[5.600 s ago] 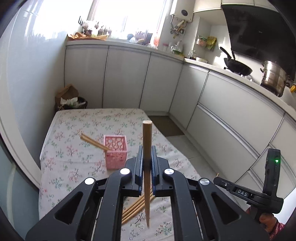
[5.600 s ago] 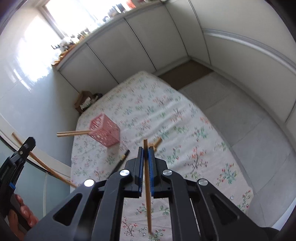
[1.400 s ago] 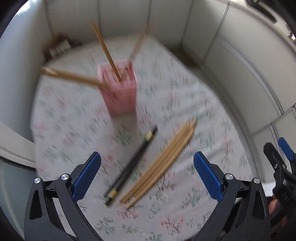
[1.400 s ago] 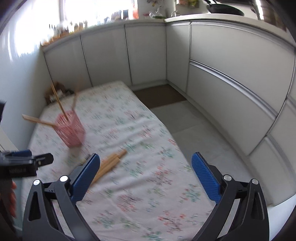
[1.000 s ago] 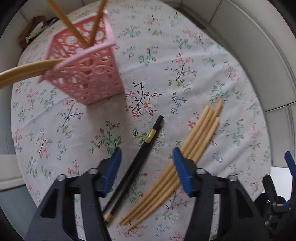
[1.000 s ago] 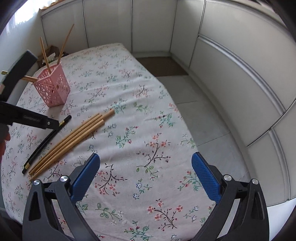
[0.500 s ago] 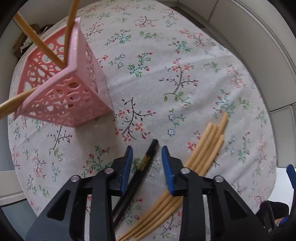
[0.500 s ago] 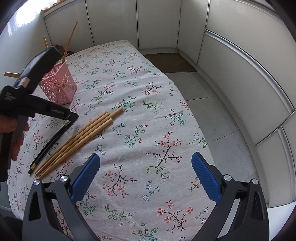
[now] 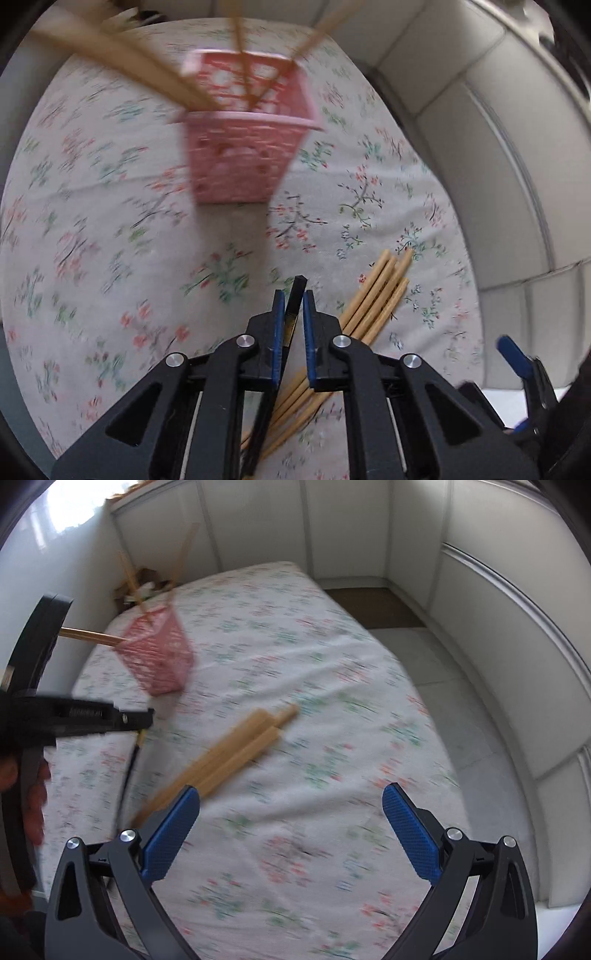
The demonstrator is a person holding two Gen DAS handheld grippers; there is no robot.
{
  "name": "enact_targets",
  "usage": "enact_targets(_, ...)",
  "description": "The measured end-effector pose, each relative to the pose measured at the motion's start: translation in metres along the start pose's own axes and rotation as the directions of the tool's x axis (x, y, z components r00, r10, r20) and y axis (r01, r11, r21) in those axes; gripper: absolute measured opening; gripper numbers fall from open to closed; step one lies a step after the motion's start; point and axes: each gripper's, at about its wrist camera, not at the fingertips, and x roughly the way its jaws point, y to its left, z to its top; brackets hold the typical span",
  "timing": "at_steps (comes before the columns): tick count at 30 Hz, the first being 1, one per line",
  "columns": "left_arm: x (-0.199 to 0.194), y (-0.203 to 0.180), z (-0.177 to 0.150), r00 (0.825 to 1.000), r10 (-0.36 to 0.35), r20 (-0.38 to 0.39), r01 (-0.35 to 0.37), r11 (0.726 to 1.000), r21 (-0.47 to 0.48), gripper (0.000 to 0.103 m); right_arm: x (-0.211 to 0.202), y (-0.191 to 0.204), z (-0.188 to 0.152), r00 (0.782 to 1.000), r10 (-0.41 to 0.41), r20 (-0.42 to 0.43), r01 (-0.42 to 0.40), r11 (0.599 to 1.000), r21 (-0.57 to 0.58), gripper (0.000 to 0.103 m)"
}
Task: Organize utensils
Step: 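Grasp the black chopstick upright with the left tool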
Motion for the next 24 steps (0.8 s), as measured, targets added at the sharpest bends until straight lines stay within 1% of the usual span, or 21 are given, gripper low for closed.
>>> enact_targets(2,-0.015,0.006,-0.008,1.0,-0.004,0.029,0.005,1.0,-0.03,0.008,0.007,0.022,0.011,0.999,0.054,-0.008,-0.054,0.998,-0.037,0.097)
enact_targets(3,-0.02,0.009,-0.01,0.999,0.006,0.043,-0.005,0.999,-0.04,0.006,0.01,0.03,0.015,0.998,0.061,-0.017,-0.062,0.996,-0.057,0.096)
enact_targets(4,-0.021,0.011,-0.011,0.998,0.017,0.055,-0.014,0.999,-0.049,0.005,0.016,0.041,0.02,0.997,0.069,-0.035,-0.072,0.994,-0.081,0.096)
enact_targets(6,-0.036,0.022,-0.019,0.996,0.023,0.083,-0.017,0.997,-0.069,0.005,0.026,0.052,0.026,0.995,0.071,-0.07,-0.077,0.993,-0.087,0.089)
enact_targets(7,-0.041,0.028,-0.022,0.995,0.028,0.095,-0.021,0.997,-0.074,0.005,0.037,0.058,0.031,0.99,0.074,-0.119,-0.084,0.993,-0.081,0.085)
enact_targets(8,-0.047,0.032,-0.027,0.993,0.038,0.115,-0.029,0.997,-0.077,0.005,0.046,0.062,0.033,0.984,0.074,-0.159,-0.087,0.993,-0.077,0.075)
enact_targets(9,-0.051,0.034,-0.031,0.991,0.039,0.127,-0.029,0.997,-0.076,0.005,0.058,0.066,0.038,0.974,0.07,-0.217,-0.087,0.994,-0.07,0.069)
enact_targets(10,-0.05,0.035,-0.034,0.992,0.031,0.12,-0.023,0.998,-0.063,0.005,0.064,0.067,0.04,0.968,0.066,-0.243,-0.083,0.995,-0.061,0.066)
enact_targets(11,-0.045,0.032,-0.037,0.995,0.02,0.099,-0.016,0.999,-0.04,0.005,0.068,0.068,0.043,0.963,0.066,-0.263,-0.082,0.995,-0.049,0.056)
enact_targets(12,-0.04,0.029,-0.037,0.997,0.019,0.08,-0.018,1.0,-0.019,0.006,0.07,0.068,0.046,0.959,0.075,-0.275,-0.088,0.995,-0.036,0.052)
enact_targets(14,-0.03,0.026,-0.037,0.999,0.031,0.036,-0.031,0.999,0.023,0.006,0.065,0.064,0.052,0.961,0.095,-0.261,-0.099,0.995,0.0,0.052)
enact_targets(16,-0.01,0.019,-0.035,0.999,0.043,-0.009,-0.042,0.998,0.052,0.006,0.052,0.058,0.054,0.971,0.092,-0.22,-0.092,0.996,0.009,0.052)
enact_targets(17,0.0,0.016,-0.032,0.998,0.054,-0.035,-0.052,0.996,0.072,0.007,0.048,0.054,0.053,0.974,0.088,-0.207,-0.087,0.996,0.012,0.053)
enact_targets(18,0.007,0.013,-0.028,0.996,0.074,-0.049,-0.07,0.994,0.088,0.009,0.044,0.049,0.052,0.976,0.08,-0.2,-0.079,0.997,0.016,0.056)
enact_targets(20,0.02,0.009,-0.02,0.991,0.116,-0.071,-0.107,0.988,0.115,0.009,0.041,0.04,0.049,0.978,0.065,-0.199,-0.063,0.998,0.018,0.058)
enact_targets(24,0.038,0.004,-0.012,0.983,0.152,-0.099,-0.138,0.981,0.14,0.009,0.044,0.018,0.04,0.973,0.052,-0.224,-0.046,0.998,0.034,0.058)
